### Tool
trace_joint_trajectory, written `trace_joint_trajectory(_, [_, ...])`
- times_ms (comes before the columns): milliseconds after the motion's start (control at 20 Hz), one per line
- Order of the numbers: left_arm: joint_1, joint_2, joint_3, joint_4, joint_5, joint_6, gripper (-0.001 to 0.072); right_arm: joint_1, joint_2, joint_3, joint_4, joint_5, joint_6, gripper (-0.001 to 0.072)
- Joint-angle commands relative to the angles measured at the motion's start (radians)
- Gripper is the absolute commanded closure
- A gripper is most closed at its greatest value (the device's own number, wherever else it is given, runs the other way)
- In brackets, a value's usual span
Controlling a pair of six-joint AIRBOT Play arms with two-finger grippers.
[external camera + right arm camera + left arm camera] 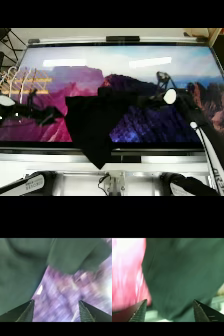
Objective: Fold the shirts.
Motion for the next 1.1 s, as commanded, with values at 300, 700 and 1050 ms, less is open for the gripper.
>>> trace_joint_trajectory(300, [-0.169, 0.009, -0.359, -0.113, 0.216, -0.013, 0.0063, 0.0, -0.261, -0.012, 0.403, 0.076, -0.149, 0.0067])
trace_joint_trajectory(700, [-0.311, 0.01, -0.337, -0.287, 0.474, -0.008, 0.0584, 0.145, -0.287, -0.012, 0.428, -0.182, -0.088, 0.0068])
trace_joint_trajectory(1050, [-0.309, 0.062, -0.22, -0.287, 0.362, 0.113, 0.0673, 0.188, -0.341, -0.012, 0.518, -0.248, -0.009, 0.0531])
